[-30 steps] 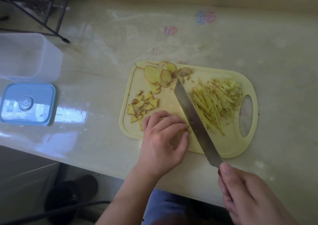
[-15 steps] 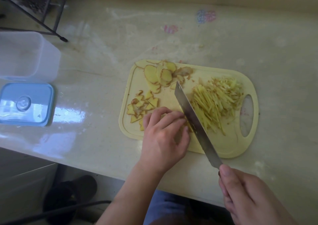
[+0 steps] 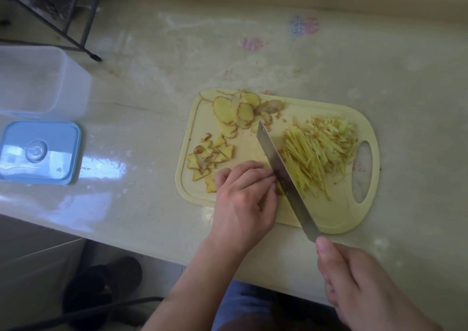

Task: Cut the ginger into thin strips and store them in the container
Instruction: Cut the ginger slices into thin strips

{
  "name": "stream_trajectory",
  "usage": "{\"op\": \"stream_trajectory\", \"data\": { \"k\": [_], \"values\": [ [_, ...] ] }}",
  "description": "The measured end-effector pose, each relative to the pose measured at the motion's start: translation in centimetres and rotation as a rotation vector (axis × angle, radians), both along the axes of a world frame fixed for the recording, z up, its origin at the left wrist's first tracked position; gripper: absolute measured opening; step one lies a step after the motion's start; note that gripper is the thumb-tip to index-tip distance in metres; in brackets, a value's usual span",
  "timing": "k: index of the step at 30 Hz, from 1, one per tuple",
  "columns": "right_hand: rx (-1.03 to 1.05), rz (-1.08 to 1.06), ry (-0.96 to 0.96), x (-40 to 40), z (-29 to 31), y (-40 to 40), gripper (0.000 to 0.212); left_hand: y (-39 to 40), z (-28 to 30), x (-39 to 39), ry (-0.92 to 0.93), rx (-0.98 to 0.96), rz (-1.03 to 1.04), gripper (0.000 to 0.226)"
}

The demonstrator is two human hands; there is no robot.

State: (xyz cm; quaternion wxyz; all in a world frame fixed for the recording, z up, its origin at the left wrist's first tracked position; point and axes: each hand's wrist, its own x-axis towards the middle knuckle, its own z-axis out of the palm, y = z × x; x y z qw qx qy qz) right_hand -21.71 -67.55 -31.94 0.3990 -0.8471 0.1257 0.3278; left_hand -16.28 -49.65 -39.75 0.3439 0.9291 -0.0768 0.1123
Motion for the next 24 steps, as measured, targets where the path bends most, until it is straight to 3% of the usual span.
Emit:
{"op": "stream_trajectory", "data": {
  "k": [3, 8, 13, 17, 24],
  "values": [
    [0.086, 0.000, -0.015, 1.4, -0.6, -0.1, 0.074, -0.1, -0.1, -0.6, -0.010, 0.037, -0.034, 0.017],
    [0.037, -0.041, -0.113, 1.3, -0.3, -1.1, 0.075, 0.4, 0.1, -1.1, -0.027, 0.154, -0.042, 0.018],
    [0.118, -0.053, -0.064, 0.3, -0.1, -2.3, 0.089, 0.1, 0.1, -1.7, 0.010, 0.095, 0.022, 0.021],
    [0.130, -0.006, -0.052, -0.5, 0.1, -3.1, 0.077, 0.5, -0.4, -2.6, -0.021, 0.047, 0.159, 0.015],
    [0.107, 0.057, -0.005, -1.1, 0.3, -3.0, 0.067, -0.7, -0.2, -2.5, -0.071, 0.067, 0.082, 0.011]
  ]
}}
